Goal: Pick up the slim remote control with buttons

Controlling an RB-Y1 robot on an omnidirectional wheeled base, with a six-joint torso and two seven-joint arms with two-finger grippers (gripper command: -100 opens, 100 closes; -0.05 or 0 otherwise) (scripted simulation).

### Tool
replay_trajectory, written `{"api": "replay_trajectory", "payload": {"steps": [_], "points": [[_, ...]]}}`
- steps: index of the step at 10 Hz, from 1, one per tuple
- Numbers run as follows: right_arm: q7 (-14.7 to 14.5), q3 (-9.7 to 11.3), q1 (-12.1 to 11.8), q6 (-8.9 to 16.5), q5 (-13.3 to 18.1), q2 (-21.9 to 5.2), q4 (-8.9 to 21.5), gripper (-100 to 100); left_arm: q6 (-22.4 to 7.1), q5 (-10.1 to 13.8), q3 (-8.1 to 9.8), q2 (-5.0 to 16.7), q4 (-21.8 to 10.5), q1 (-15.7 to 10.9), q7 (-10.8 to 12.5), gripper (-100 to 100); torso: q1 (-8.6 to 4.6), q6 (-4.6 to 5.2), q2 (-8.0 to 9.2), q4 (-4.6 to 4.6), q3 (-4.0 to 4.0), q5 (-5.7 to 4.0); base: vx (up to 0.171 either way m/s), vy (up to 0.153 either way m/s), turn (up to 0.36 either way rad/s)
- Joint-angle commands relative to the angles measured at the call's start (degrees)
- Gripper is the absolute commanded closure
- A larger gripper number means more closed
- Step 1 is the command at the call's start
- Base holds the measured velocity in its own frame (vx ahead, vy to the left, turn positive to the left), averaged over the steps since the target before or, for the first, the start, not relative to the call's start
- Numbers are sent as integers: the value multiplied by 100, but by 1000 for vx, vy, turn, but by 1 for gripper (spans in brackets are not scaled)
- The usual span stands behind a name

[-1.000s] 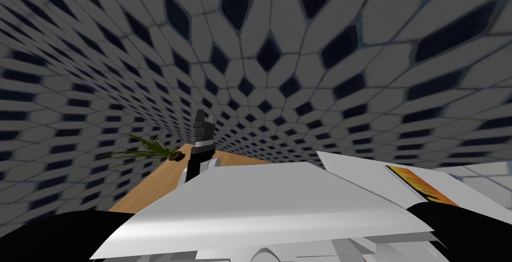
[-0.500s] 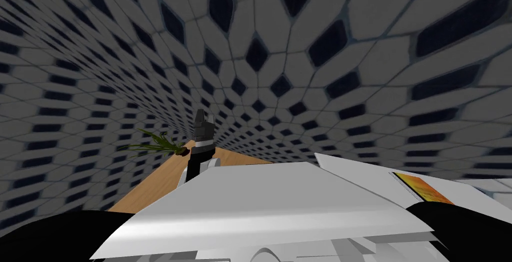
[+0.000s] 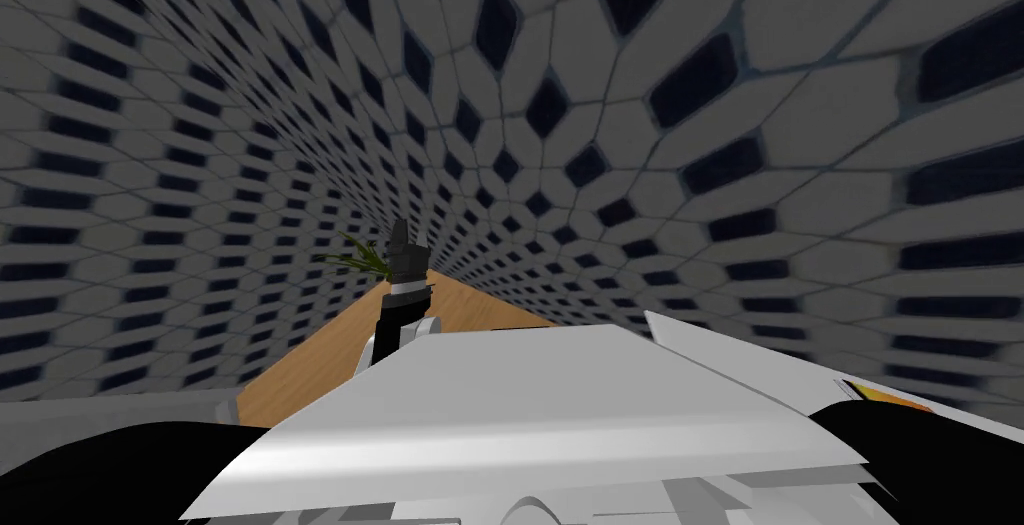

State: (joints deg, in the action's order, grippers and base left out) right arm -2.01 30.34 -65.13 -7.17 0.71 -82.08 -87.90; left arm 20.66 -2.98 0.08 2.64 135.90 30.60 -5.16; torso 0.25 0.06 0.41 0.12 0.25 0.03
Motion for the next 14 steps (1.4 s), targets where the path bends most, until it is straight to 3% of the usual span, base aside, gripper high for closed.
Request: {"api": "replay_trajectory", "payload": {"steps": [1, 3, 4, 5, 9, 10, 11, 14], "points": [[113, 98, 84, -31, -77, 101, 120, -100, 0, 0, 0, 0, 0, 0, 0, 0, 0, 0, 0, 0, 0, 0, -103, 62, 286], [239, 227, 198, -78, -165, 234, 282, -100, 0, 0, 0, 0, 0, 0, 0, 0, 1, 2, -6, -2, -4, 1, -102, 58, 251], [181, 177, 152, -70, -131, 208, 242, -100, 0, 0, 0, 0, 0, 0, 0, 0, -1, 1, -5, -1, -3, 1, -46, 21, 43], [194, 182, 157, -72, -136, 213, 247, 100, 0, 0, 1, 0, 0, 2, 0, 0, -12, 7, -19, -4, -10, -1, -7, 6, -9], [194, 182, 157, -76, -136, 216, 242, 100, 0, 0, 1, 1, 0, 2, 0, 0, -26, 5, -41, -10, -24, -4, 0, 0, 0], [194, 182, 157, -76, -136, 216, 242, 0, 0, 0, 1, 1, 0, 2, 0, 0, -26, 5, -41, -11, -24, -4, 0, 0, 0], [113, 98, 84, -31, -77, 101, 120, 100, 0, 0, 1, 1, 0, 2, 0, 0, -26, 5, -42, -11, -25, -4, 82, -53, -347], [-140, -160, -145, 63, 101, -165, -204, 100, 1, 0, 2, 1, 1, 4, 0, 0, -37, 11, -84, -20, -49, -4, 147, -48, -376]]}}
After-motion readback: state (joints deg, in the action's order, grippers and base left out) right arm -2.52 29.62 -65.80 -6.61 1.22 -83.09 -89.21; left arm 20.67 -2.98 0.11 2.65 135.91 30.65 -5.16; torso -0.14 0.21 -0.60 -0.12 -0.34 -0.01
